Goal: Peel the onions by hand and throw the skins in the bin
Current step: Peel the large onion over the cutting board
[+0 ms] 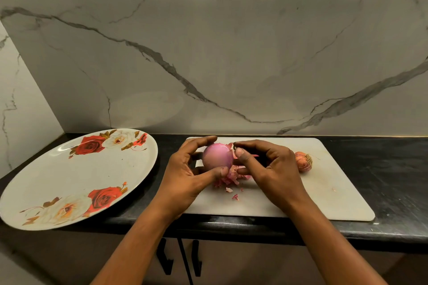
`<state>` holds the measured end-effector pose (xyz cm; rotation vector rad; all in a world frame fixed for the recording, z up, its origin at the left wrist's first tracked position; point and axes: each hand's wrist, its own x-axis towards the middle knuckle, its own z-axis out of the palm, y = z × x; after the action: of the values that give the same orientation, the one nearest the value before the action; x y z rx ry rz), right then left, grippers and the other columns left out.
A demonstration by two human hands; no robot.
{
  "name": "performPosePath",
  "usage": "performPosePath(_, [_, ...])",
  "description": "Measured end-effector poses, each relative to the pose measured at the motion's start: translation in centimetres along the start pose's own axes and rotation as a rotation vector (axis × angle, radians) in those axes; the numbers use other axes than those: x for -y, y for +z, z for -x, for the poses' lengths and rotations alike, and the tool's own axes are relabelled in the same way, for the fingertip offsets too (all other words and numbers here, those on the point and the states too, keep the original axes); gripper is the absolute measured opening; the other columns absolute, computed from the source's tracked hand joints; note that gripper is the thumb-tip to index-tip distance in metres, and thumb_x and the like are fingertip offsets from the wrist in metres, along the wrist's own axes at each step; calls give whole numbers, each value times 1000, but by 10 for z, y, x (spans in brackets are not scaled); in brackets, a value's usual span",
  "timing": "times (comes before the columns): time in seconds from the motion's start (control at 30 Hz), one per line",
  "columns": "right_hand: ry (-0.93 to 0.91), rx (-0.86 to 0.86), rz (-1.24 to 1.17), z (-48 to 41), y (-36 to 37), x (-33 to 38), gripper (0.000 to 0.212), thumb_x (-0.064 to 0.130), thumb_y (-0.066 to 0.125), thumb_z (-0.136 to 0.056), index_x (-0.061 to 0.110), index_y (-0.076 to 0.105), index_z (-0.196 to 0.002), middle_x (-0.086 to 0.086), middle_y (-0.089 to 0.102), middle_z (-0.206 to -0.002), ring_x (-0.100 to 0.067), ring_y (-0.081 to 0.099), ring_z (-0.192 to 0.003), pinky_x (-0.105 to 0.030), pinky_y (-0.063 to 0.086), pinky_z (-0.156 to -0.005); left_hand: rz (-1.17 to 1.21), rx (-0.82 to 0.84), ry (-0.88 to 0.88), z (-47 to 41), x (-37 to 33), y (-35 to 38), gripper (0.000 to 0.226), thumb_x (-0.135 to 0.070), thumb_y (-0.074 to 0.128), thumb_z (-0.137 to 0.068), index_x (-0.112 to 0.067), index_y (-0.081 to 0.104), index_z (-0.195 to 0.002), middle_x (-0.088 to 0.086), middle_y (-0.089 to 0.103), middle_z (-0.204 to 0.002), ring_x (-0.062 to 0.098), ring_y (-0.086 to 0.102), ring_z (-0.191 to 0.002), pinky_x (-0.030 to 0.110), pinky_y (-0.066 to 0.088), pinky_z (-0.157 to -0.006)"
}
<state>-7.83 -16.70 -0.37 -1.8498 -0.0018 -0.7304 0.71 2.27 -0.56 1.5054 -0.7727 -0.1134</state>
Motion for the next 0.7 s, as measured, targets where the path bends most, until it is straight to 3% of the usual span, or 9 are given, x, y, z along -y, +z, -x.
performPosePath(0.07, [-30, 42, 35, 2, 0, 2, 27, 26, 81, -92, 20, 80, -118, 9, 80, -109, -8, 77, -101, -36, 66, -84, -21, -9, 6, 0, 0, 0, 65, -18, 91, -74, -30, 67, -133, -9, 59, -135, 18, 65, -122, 40, 64, -88])
performPosePath(0.17, [-63, 50, 51, 1, 0, 1, 23, 18, 83, -90, 17, 81, -113, 9, 80, -110, -7, 76, -103, -37, 65, -87, -53, -4, 15, 0, 0, 0, 62, -19, 92, -74, -28, 69, -131, -7, 59, -133, 17, 65, -121, 42, 65, -87])
performPosePath(0.43, [3, -9, 2, -2, 0, 1, 5, 11, 68, -101, 15, 72, -102, -1, 76, -92, -21, 78, -85, -44, 67, -71, 31, 60, -18, -1, 2, -1, 56, -16, 90, -81, -26, 69, -133, -2, 63, -134, 29, 66, -121, 47, 62, -94])
performPosePath(0.7, [173, -82, -149, -5, -1, 9, 3, 12, 52, -109, 11, 56, -109, -12, 78, -87, -24, 80, -75, -41, 67, -66, 271, 91, -89, -1, 1, -6, 57, -9, 80, -84, -18, 66, -138, 8, 69, -135, 32, 66, -126, 44, 59, -99])
